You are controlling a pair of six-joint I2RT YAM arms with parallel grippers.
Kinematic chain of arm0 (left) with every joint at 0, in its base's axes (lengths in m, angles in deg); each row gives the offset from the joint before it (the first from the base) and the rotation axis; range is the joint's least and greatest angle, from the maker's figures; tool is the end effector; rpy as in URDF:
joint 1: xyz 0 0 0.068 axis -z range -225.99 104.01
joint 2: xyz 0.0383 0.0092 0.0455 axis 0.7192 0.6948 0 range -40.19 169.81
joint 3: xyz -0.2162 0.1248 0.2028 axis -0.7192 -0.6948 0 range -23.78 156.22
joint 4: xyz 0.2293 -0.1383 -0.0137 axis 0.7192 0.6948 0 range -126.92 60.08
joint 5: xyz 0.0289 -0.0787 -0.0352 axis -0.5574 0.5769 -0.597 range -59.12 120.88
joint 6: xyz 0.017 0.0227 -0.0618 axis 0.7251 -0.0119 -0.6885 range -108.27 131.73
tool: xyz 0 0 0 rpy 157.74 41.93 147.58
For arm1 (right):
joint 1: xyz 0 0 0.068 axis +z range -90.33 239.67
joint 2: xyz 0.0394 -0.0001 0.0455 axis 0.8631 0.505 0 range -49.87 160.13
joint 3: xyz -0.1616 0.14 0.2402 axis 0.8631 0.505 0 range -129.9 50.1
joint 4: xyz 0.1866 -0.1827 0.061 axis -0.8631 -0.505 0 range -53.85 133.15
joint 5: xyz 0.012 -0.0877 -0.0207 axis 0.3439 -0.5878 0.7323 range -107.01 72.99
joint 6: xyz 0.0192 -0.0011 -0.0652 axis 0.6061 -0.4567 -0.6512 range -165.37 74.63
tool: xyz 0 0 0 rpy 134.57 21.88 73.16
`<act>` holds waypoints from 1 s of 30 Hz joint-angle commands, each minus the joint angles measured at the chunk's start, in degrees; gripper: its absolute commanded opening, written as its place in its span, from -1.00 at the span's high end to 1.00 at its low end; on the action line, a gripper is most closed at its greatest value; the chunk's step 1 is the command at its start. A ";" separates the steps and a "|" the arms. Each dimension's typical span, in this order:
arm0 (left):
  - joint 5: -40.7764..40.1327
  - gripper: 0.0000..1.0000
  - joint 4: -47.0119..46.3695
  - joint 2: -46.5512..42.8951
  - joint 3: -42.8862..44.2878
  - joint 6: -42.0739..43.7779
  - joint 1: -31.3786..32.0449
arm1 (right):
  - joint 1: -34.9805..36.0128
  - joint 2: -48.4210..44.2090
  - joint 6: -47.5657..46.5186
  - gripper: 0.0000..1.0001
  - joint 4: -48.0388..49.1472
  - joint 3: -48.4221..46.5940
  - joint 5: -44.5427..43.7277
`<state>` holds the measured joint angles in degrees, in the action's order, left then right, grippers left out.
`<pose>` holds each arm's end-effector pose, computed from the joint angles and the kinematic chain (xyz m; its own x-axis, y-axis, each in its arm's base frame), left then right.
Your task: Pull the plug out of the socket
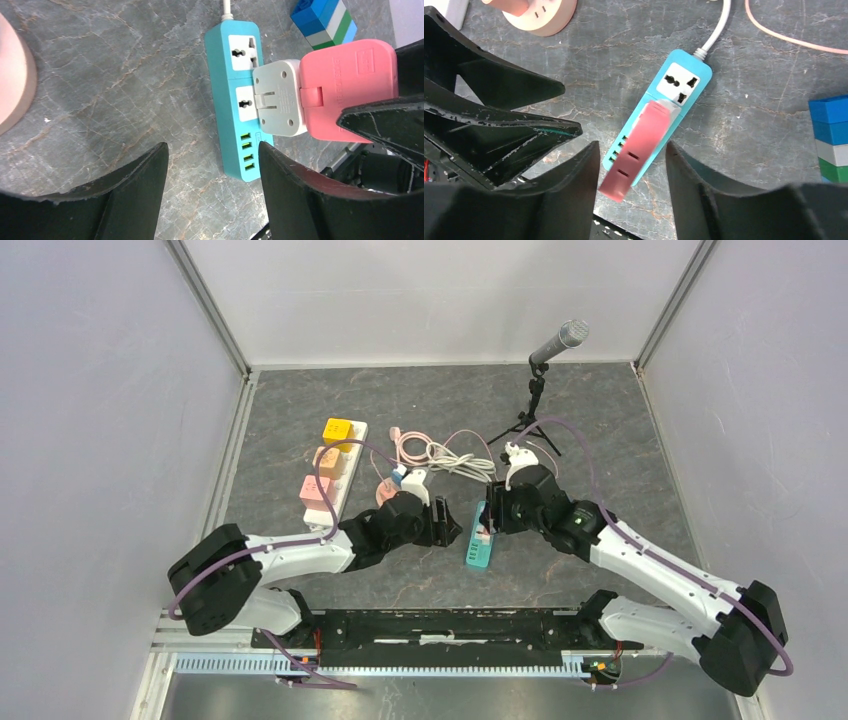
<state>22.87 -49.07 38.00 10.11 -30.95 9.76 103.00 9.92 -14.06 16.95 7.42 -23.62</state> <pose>0.1676 -0.2325 0.2197 -0.7302 -0.1204 -0.6726 0.3497 0.7798 -0.5193 0.1598 0.1423 0.2802 -0.7489 0.0032 -0.6627 -0.2710 0.9111 0.3107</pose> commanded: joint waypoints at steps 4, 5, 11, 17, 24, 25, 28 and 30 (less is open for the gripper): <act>8.99 -0.36 -8.16 2.23 0.64 1.87 0.23 | -0.18 -0.81 7.30 0.41 6.01 3.66 3.25; 10.33 -0.35 -9.38 2.68 0.72 2.12 0.19 | -0.18 -0.86 8.38 0.53 6.45 4.03 3.27; 15.45 -0.25 -15.00 5.25 0.47 2.42 0.23 | -0.18 -1.94 11.93 1.00 6.22 4.62 1.63; 16.00 -0.22 -18.76 6.37 -0.05 1.16 0.24 | -0.22 -0.99 14.07 1.00 5.29 3.87 2.63; 14.54 0.00 -23.36 9.83 -1.13 -1.97 0.24 | -0.35 -2.12 15.45 1.00 6.25 4.35 2.59; 14.45 0.06 -24.03 10.28 -1.18 -2.34 0.22 | -0.35 -2.18 15.45 1.00 6.29 4.36 2.65; 15.03 0.24 -25.74 11.41 -1.20 -2.88 0.24 | -0.53 -2.20 15.26 1.00 6.34 4.36 2.74; 14.98 0.24 -26.08 11.68 -1.16 -3.12 0.23 | -0.61 -2.13 15.18 1.00 6.44 4.42 2.74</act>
<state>38.43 -70.11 48.73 9.35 -32.41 9.76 102.37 8.72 -0.14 21.67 11.57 -21.74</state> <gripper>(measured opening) 0.382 0.257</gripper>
